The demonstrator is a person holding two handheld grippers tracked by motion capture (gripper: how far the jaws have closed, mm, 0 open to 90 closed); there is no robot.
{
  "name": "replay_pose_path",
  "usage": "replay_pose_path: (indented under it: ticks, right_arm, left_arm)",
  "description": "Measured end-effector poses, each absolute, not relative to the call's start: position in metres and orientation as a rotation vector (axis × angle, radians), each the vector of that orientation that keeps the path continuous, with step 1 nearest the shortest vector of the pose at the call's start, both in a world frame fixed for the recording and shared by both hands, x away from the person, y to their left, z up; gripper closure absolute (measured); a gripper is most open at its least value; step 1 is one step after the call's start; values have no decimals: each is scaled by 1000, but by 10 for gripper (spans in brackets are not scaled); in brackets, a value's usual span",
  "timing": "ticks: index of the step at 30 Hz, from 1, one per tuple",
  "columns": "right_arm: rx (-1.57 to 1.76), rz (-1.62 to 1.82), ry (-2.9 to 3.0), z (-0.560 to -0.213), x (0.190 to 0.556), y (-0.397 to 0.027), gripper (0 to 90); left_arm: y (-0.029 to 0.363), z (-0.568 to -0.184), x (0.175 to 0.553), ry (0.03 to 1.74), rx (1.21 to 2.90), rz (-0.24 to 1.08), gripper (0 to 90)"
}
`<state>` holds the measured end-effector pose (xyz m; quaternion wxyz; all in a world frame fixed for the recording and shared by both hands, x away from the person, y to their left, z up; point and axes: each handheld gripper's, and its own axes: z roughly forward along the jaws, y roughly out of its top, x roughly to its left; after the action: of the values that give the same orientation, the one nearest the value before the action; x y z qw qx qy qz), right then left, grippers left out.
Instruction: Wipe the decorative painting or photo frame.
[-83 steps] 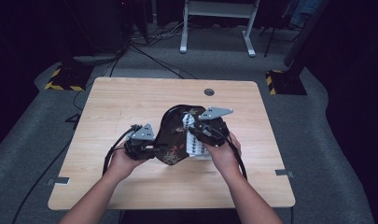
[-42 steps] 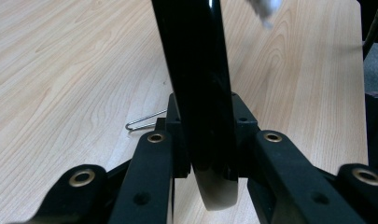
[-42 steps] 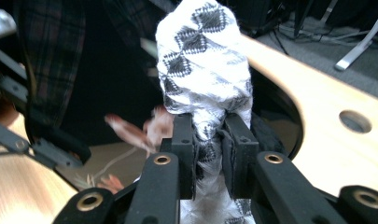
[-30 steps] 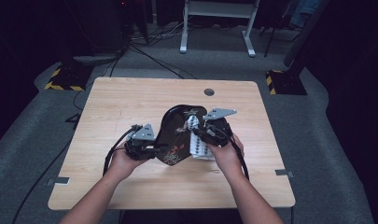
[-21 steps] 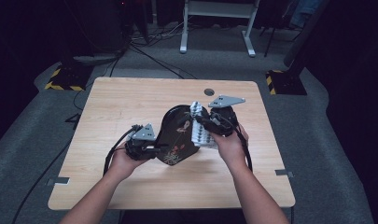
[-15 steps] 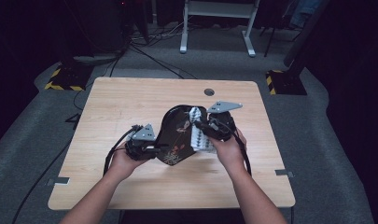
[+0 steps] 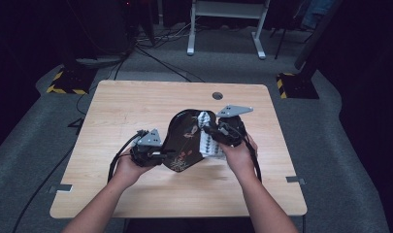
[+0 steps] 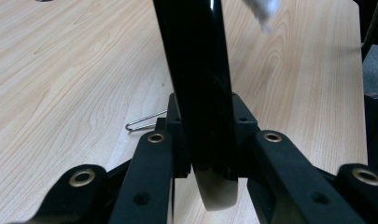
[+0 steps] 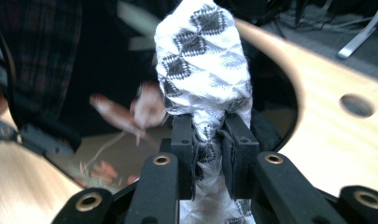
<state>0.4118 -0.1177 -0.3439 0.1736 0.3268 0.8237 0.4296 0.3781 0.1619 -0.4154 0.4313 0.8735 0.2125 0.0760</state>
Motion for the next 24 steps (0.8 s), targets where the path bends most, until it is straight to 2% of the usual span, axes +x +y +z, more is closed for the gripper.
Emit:
replay_pose_path:
  ticks: [6,15,18,24]
  right_arm:
    - [926,1227,2307,-333,414,-121,772]
    - [960,1164,2392,-373,410,-117,773]
    - [958,1162,2399,-375,410,-117,772]
    - [954,1190,2351,-358,412,-121,772]
  left_arm:
    - [162,-415,378,529,2179,189,765]
    - [161,-415,378,531,2179,188,762]
    - [161,-415,378,530,2178,187,763]
    - [161,-416,378,527,2178,185,764]
